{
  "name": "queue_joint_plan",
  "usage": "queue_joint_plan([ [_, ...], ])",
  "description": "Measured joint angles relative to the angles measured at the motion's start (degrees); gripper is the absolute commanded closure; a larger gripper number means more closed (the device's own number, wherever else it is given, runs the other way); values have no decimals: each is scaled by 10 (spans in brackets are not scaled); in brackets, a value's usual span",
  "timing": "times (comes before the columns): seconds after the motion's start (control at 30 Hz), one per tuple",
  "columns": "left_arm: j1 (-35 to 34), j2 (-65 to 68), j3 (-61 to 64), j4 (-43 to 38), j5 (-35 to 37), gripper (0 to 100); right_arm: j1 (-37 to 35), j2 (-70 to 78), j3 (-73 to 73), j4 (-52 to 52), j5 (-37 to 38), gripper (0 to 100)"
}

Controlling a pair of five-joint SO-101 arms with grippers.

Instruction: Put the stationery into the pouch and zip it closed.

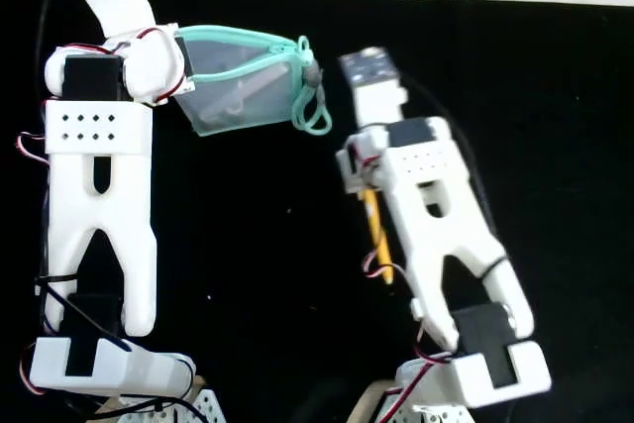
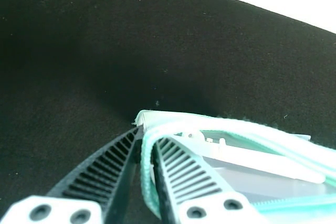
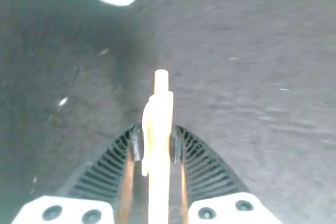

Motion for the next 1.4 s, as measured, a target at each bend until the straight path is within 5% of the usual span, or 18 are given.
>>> queue_joint_plan([
  [0.53,0,0,0,0,0,993,45,-62,-302,52,-2,991],
  [1.4,0,0,0,0,0,993,-128,199,-903,52,-3,991],
])
